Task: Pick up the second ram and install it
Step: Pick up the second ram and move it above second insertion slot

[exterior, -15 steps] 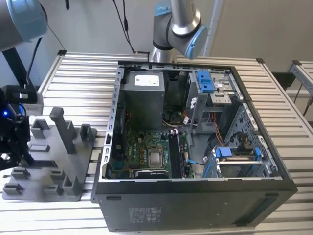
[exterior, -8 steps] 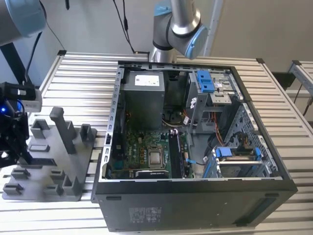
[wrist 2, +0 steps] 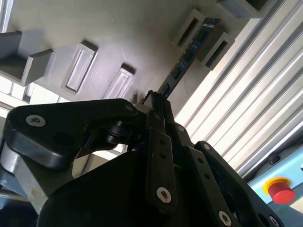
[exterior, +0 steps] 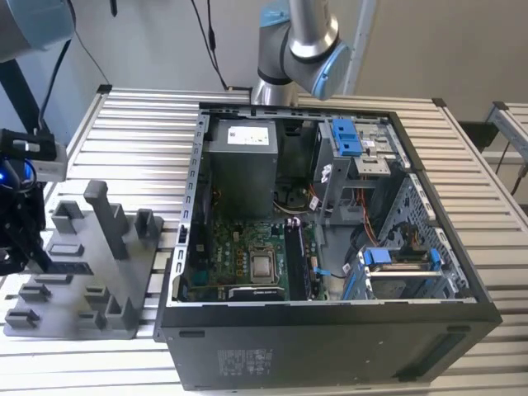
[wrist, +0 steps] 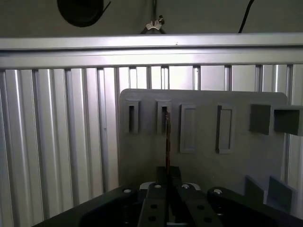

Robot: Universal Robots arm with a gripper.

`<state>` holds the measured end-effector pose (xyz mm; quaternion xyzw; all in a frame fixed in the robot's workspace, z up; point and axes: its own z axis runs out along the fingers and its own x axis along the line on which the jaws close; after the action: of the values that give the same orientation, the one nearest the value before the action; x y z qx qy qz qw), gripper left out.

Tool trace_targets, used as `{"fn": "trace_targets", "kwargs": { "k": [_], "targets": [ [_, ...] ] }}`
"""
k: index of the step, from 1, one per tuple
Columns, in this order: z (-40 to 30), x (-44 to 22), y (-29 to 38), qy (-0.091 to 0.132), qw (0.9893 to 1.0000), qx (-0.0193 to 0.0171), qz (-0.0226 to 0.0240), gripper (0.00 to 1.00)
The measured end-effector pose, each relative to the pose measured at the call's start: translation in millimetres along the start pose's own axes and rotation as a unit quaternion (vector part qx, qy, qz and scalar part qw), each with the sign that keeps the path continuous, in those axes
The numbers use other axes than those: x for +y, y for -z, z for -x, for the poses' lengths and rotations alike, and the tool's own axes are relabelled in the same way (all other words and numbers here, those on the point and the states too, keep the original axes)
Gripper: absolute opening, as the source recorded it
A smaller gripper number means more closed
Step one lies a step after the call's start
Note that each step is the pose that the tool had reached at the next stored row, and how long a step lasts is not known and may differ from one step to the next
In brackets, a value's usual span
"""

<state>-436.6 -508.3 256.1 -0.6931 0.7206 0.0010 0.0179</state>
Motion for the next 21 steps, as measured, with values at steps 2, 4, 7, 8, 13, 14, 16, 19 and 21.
{"fn": "trace_targets", "kwargs": {
  "k": [2, 4, 7, 8, 13, 14, 16, 19, 21],
  "targets": [
    [0.1, -0.1, 2.5, 0.0, 1.0, 0.0, 0.0, 0.14],
    [0.1, -0.1, 5.0, 0.0, 1.0, 0.0, 0.0, 0.14],
    [0.2, -0.2, 9.2, 0.0, 1.0, 0.0, 0.0, 0.14],
    [0.3, -0.3, 10.6, 0.0, 1.0, 0.0, 0.0, 0.14],
    [0.5, -0.4, 18.1, 0.0, 1.0, -0.0001, 0.0, 0.14],
    [0.5, -0.5, 19.7, 0.0, 1.0, -0.0001, 0.0, 0.14],
    [0.6, -0.5, 23.0, 0.0, 1.0, -0.0001, 0.0, 0.14],
    [0.8, -0.6, 27.7, 0.0, 1.0, -0.0001, 0.0, 0.14],
    [0.8, -0.7, 30.8, 0.0, 1.0, -0.0004, 0.0, 0.14]
  ]
}}
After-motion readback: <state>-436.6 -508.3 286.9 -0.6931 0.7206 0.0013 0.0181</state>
